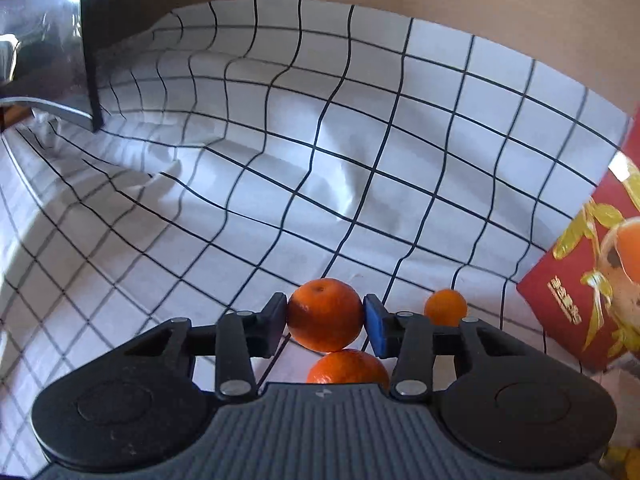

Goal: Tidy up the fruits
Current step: 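Grasp a mandarin from the table with the right tool while the left tool holds the pear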

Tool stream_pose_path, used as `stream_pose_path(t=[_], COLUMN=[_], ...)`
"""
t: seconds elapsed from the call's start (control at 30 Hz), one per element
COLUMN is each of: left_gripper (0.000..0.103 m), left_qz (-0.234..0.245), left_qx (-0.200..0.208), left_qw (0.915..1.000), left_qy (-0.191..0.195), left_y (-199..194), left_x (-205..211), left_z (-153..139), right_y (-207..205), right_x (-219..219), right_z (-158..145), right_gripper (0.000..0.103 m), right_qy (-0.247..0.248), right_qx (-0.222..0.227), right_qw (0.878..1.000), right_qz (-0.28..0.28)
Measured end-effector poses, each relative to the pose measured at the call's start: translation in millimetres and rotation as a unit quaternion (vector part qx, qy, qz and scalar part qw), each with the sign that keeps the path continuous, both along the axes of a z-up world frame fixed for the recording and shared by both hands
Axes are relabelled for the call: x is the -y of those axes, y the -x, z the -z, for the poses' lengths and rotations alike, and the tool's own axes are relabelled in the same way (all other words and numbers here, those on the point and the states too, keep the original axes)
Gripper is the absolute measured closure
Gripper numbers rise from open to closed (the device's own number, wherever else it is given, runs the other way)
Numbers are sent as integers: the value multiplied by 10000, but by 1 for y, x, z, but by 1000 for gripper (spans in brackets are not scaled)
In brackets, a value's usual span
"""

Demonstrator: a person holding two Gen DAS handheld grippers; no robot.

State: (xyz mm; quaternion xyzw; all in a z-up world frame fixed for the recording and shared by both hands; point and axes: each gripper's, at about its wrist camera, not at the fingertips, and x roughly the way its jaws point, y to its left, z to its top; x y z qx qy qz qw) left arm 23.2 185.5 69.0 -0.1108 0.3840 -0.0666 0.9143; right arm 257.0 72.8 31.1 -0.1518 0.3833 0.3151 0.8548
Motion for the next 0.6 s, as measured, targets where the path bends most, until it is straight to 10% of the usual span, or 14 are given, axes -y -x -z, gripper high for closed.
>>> stream_pose_path(t=[0.3, 0.6], left_gripper=[81, 80], left_qz=[49, 1], left_qx=[-20, -259], left_qw=[9999, 9995], left_qy=[-153, 184], left_y=[-9, -24], left_x=[11, 12], left_z=[-2, 0], right_y=[103, 185], right_x=[43, 113], right_z=[-38, 0], right_gripper=[62, 62], right_qy=[-390, 76], right_qx=[443, 183], right_qw=[9957, 9966], right_qz=[-713, -802])
